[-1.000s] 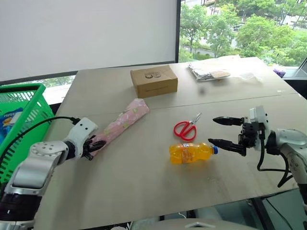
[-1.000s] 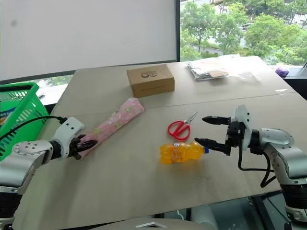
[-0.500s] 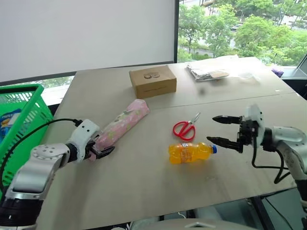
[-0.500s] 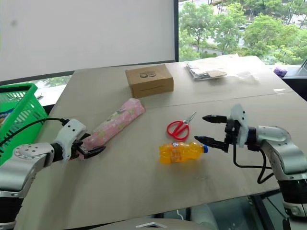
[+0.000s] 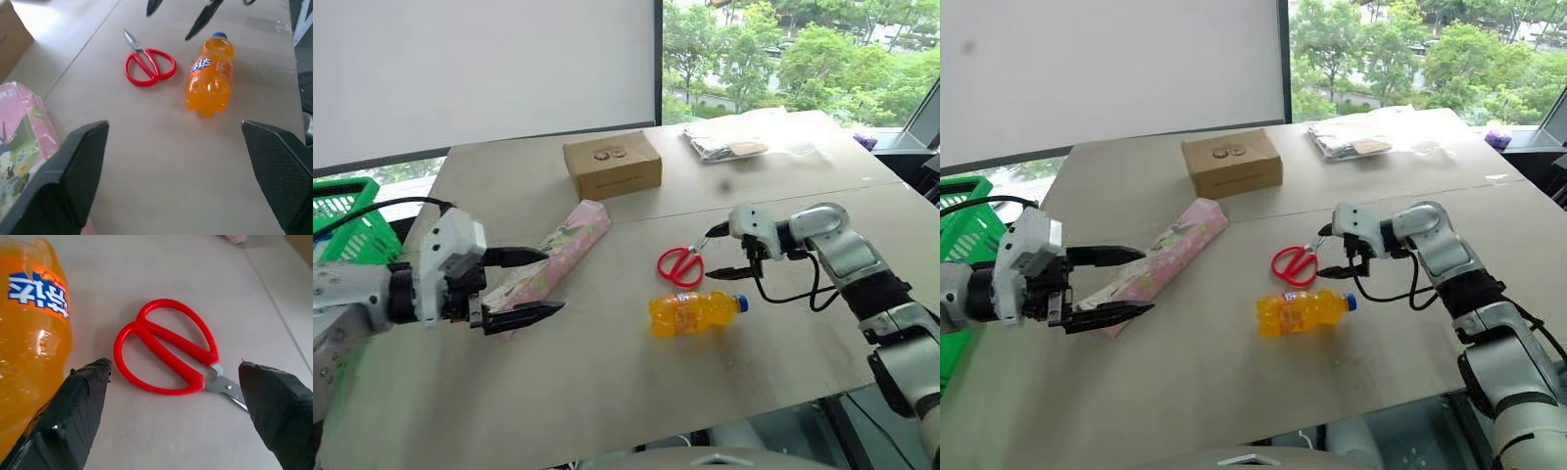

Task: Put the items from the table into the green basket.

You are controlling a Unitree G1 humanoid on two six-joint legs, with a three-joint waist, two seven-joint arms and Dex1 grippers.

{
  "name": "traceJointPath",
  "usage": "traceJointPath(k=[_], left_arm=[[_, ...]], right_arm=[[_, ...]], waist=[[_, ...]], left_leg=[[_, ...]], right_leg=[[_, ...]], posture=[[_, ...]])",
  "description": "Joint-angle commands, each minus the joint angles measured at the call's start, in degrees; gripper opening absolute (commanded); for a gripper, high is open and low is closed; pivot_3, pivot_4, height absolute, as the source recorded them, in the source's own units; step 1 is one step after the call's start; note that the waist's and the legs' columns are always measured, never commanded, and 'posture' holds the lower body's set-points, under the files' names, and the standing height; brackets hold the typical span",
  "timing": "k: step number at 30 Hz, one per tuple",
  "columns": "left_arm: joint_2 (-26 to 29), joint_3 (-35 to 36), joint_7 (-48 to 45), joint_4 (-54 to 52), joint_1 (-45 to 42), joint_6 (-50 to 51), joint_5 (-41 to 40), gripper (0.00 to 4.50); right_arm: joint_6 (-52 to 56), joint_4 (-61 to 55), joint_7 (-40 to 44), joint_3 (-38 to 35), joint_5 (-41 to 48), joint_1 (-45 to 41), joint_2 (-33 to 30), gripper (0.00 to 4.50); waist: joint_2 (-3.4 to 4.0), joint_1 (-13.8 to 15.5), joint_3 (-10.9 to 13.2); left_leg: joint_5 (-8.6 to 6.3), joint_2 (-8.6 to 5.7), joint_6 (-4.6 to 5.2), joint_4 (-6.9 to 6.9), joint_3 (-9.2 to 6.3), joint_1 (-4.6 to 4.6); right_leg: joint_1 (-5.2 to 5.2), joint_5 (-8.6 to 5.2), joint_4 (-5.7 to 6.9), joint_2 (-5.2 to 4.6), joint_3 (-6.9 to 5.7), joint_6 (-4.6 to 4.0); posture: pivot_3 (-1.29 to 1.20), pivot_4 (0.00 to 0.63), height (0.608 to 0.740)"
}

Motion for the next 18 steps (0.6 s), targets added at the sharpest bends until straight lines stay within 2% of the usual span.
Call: traceJointPath(k=[1, 5, 8, 15, 18], left_arm=[[0.4, 4.3, -0.3, -3.3, 1.9, 1.3, -2.4, 4.48], [-0.7, 6.4, 2.1, -6.8, 4.6, 2.7, -3.7, 4.48], [-1.5, 7.7, 3.5, -8.5, 6.1, 3.5, -4.5, 4.48], [-2.0, 9.7, 5.7, -9.8, 7.9, 4.5, -6.7, 4.48], [-1.8, 8.2, 7.6, -9.1, 7.2, 4.1, -6.2, 4.48]], right_arm=[[-4.9, 9.5, 0.3, 0.5, -3.1, -5.3, 2.9, 4.5], [-9.5, 23.9, -1.5, 1.3, -8.0, -11.9, 6.5, 4.5], [-8.7, 30.2, -0.8, 0.6, -9.6, -15.2, 7.6, 4.5], [-9.8, 38.2, 3.1, 1.0, -14.7, -22.6, 5.9, 4.5], [-9.9, 40.1, 0.6, 1.3, -17.4, -24.1, 6.7, 4.5]], waist=[[0.0, 0.2, 0.0], [0.0, 1.4, 0.0], [0.03, 1.8, 0.0], [0.18, 2.8, 0.1], [0.15, 2.9, 0.1]], left_leg=[[0.0, 0.0, 0.0, 0.01, -0.01, 0.0], [0.02, -0.04, -0.05, 0.03, -0.02, -0.01], [0.04, -0.09, -0.09, 0.02, -0.15, -0.07], [0.13, -0.14, -0.25, -0.03, -0.28, -0.21], [0.15, -0.15, -0.29, -0.03, -0.33, -0.21]], right_leg=[[0.0, 0.0, 0.0, 0.0, 0.0, -0.01], [0.01, 0.03, 0.0, -0.06, 0.0, -0.06], [0.0, 0.04, 0.0, -0.15, 0.02, -0.09], [-0.15, 0.03, 0.03, -0.16, -0.06, -0.13], [-0.16, 0.03, 0.06, -0.13, -0.08, -0.13]], posture=[[0.16, 0.0, 0.74], [0.19, 0.0, 0.74], [0.21, 0.0, 0.74], [0.23, 0.0, 0.74], [0.23, 0.0, 0.74]])
